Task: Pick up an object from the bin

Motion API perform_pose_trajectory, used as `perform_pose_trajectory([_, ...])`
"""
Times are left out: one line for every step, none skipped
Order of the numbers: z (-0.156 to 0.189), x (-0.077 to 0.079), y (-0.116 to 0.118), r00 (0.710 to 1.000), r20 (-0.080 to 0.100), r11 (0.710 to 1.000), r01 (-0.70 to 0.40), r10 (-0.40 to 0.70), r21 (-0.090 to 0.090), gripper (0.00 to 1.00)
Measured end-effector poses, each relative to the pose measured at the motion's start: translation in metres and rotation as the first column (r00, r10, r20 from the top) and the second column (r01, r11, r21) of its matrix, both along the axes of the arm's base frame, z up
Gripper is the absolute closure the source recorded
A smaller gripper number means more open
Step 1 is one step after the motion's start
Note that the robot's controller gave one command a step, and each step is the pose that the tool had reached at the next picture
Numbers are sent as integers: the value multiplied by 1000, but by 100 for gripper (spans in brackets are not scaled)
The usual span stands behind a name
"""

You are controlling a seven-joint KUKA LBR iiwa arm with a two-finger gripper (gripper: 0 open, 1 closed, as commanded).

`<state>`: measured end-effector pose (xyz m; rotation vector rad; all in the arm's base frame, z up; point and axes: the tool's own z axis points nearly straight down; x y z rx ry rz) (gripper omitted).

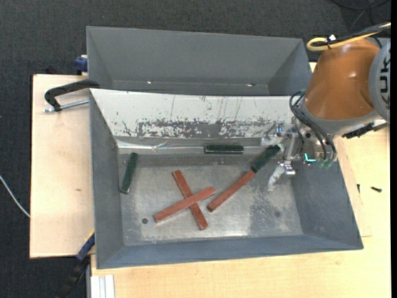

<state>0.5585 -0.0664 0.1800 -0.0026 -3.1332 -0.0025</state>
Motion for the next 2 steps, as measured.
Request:
perform_pose_trajectory([5, 2, 0, 1000, 9, 1000, -1, 1, -1, 0])
perform_pose_trajectory([-16, -8, 36, 987, 10, 987, -160, 160, -2, 0])
